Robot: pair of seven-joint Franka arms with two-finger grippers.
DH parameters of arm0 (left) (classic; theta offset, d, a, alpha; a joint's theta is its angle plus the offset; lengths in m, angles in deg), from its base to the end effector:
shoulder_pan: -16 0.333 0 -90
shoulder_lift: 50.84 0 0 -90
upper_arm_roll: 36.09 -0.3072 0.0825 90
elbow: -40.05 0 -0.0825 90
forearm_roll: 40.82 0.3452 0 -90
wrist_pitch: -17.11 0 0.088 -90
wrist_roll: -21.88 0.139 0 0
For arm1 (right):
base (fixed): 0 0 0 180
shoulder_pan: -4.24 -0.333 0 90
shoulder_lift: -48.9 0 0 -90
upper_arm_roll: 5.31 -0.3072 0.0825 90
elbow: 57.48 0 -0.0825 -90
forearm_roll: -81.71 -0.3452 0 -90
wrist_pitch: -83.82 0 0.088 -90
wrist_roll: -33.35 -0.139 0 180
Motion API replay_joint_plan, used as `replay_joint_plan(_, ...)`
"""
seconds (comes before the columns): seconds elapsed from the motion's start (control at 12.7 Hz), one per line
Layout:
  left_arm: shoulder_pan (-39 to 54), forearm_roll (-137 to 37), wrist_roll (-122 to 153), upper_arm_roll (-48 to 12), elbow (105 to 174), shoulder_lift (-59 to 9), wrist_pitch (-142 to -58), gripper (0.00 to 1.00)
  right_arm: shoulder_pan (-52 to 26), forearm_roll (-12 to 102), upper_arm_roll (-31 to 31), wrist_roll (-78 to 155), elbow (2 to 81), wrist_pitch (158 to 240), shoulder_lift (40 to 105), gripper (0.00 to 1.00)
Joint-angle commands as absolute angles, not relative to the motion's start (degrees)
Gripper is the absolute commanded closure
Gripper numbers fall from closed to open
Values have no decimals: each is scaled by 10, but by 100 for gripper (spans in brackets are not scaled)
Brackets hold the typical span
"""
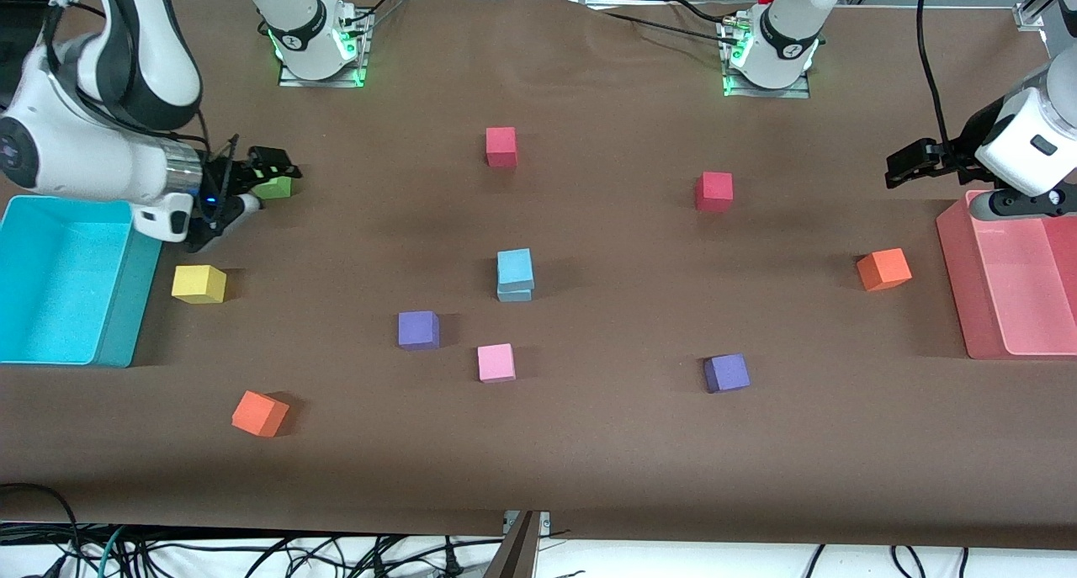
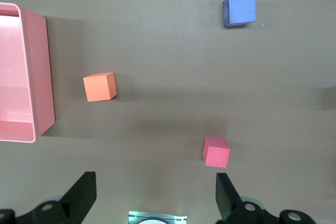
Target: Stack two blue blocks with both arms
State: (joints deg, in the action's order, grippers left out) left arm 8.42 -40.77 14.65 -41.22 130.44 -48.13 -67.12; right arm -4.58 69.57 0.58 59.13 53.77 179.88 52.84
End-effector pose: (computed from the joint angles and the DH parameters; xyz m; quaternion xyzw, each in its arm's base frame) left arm 0.5111 -0.0227 0.5489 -0.9961 -0.0417 0.0767 0.0091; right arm 0.4876 0.0527 0.4040 -0.9575 -0.2152 0.1422 0.1291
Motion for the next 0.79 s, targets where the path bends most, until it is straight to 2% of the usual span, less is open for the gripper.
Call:
replay_joint_plan(0.0, 95, -395, 158, -408, 1347, -515, -696, 0, -39, 791, -14, 464, 449, 1745, 530, 1)
replay_joint_plan(0.16, 99, -395, 170, -408, 1348, -517, -696, 0, 24, 840, -83, 351, 394, 1734, 533, 1)
replay_joint_plan(0.24, 101, -395, 173, -408, 1350, -522, -696, 0, 29, 843, -87, 341, 382, 1739, 531, 1)
replay_joint_plan(0.71, 106, -395, 174, -408, 1364, -533, -697, 0, 27, 829, -28, 340, 371, 1771, 498, 1)
